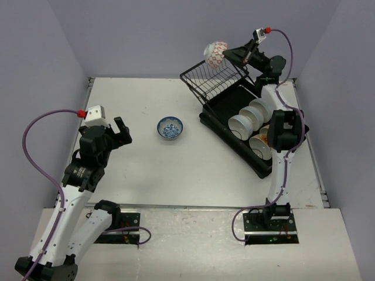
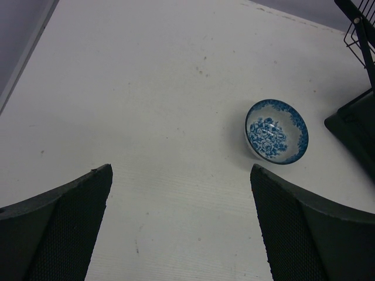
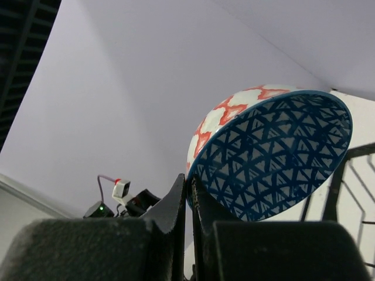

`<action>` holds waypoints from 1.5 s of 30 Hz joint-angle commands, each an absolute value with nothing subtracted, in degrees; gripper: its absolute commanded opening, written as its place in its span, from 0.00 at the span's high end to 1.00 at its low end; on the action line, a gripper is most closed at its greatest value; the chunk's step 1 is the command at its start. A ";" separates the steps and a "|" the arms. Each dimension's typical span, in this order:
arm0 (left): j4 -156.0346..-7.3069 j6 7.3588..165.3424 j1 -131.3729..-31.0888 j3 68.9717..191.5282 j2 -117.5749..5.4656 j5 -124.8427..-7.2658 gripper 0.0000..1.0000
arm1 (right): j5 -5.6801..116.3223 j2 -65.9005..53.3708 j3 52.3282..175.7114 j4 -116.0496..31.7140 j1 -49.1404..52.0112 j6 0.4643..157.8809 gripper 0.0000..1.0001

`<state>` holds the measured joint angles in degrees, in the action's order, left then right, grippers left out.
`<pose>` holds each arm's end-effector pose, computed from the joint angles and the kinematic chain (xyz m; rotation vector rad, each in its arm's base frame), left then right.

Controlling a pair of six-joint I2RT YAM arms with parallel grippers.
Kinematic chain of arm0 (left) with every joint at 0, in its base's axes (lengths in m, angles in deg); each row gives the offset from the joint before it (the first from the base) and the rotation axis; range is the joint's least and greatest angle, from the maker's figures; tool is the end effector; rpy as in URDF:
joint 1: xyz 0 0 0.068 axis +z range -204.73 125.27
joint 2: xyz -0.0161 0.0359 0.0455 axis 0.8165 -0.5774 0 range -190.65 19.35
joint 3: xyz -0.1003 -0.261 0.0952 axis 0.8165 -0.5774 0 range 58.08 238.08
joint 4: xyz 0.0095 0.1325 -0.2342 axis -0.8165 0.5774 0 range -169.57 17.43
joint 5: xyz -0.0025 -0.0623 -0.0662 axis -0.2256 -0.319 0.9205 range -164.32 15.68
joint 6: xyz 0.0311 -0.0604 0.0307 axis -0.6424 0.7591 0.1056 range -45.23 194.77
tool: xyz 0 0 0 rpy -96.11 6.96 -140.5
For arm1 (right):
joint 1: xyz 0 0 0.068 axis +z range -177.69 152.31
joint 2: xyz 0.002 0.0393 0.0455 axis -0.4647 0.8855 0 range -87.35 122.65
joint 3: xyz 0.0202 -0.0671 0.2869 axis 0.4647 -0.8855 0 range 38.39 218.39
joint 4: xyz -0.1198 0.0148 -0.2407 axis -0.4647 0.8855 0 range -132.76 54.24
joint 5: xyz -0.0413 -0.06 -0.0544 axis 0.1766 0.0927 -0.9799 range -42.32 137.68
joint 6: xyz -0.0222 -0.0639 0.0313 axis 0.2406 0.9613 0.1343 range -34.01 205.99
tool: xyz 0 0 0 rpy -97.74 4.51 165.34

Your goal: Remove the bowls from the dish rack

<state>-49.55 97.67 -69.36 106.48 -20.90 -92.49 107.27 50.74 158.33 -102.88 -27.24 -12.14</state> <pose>0.1664 -0.0234 0.3447 -0.3462 1.9034 -0.1269 0.5714 0.0583 0.3542 -0.0844 1.4775 1.8856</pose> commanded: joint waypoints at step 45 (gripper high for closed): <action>-51.35 96.48 -68.71 106.51 -18.53 -94.27 0.00 | 106.74 34.20 130.49 -75.73 -5.10 31.13 1.00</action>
